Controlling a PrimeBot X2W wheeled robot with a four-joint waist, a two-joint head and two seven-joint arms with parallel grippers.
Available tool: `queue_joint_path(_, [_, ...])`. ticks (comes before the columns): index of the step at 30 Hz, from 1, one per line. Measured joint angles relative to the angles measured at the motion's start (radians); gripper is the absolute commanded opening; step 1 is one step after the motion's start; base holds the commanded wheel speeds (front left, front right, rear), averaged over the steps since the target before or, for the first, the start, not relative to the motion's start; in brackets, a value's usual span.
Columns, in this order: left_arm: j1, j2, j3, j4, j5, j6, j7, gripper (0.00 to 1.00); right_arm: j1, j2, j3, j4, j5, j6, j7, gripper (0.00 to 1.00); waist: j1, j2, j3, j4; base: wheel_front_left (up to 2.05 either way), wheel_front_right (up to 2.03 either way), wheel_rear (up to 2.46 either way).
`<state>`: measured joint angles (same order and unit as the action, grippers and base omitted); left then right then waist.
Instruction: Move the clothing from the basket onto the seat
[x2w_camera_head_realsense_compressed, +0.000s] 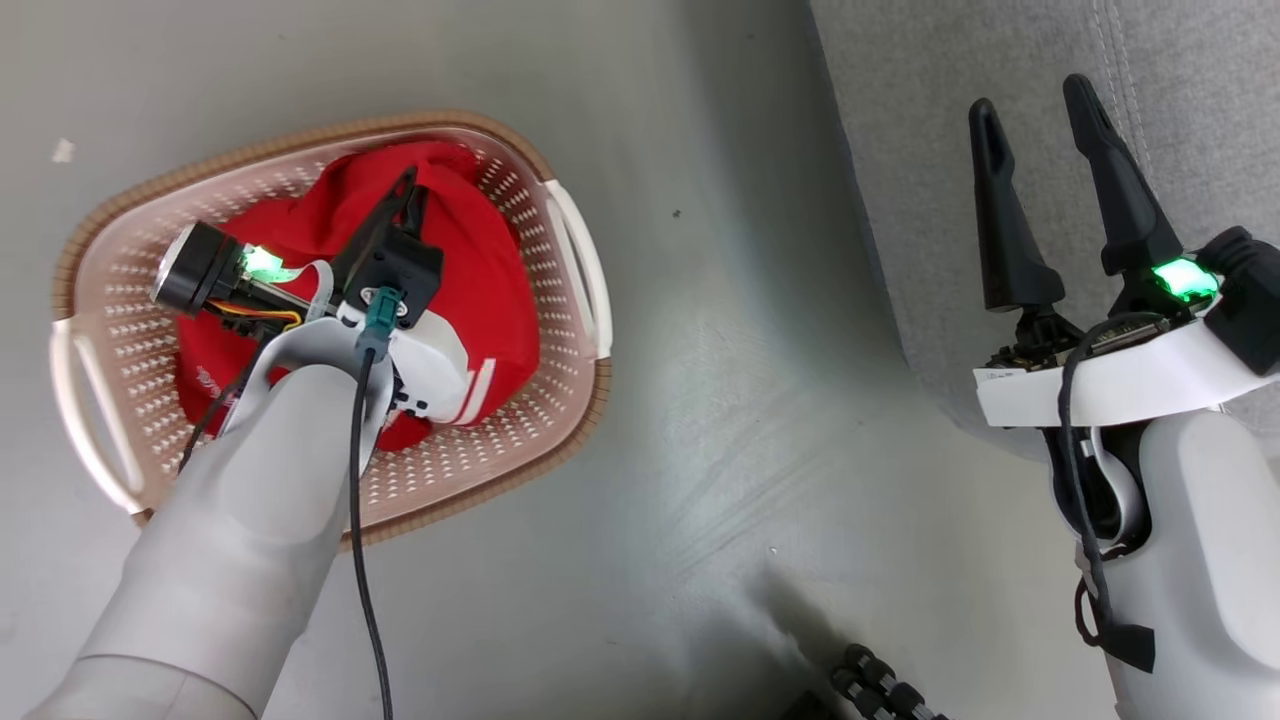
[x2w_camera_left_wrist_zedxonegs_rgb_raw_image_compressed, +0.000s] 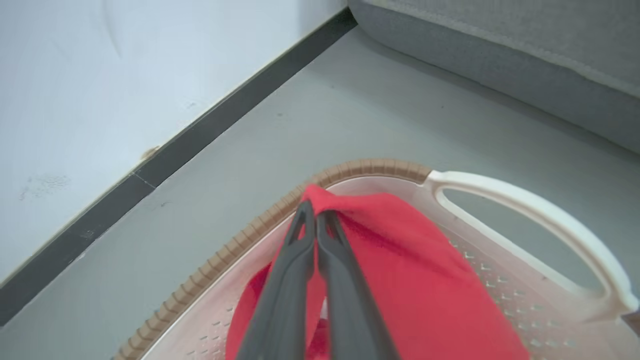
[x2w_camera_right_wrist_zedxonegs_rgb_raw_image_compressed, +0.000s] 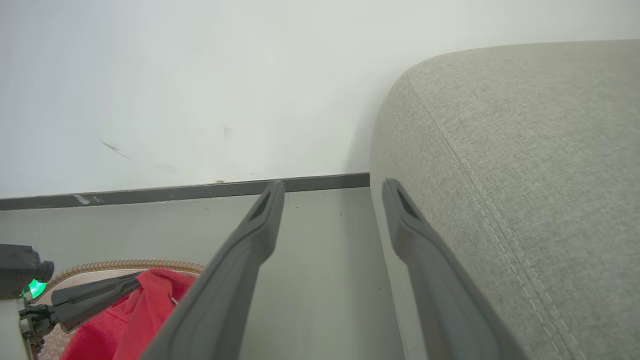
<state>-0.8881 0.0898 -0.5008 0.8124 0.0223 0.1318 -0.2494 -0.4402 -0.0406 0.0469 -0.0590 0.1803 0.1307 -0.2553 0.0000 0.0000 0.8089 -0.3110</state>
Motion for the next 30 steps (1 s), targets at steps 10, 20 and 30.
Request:
queue_joint_path(10, [0.078,0.009,0.068,-0.209,-0.059,0.047,-0.003,0.0,-0.018,-0.001,0.005,0.024,-0.055,0.0,0.0,1.0,0.0,0.0,-0.067,0.059,0.0,0.0,0.0])
queue_joint_path(20, [0.162,0.022,0.095,-0.418,-0.092,0.063,-0.003,0.0,-0.018,-0.012,0.024,0.049,-0.11,0.0,0.0,1.0,0.0,0.0,-0.151,0.114,0.0,0.0,0.0])
queue_joint_path(30, [0.182,0.063,0.123,-0.568,-0.102,0.058,-0.003,0.0,-0.018,-0.056,0.083,0.085,-0.139,0.0,0.0,1.0,0.0,0.0,-0.249,0.166,0.0,0.0,0.0])
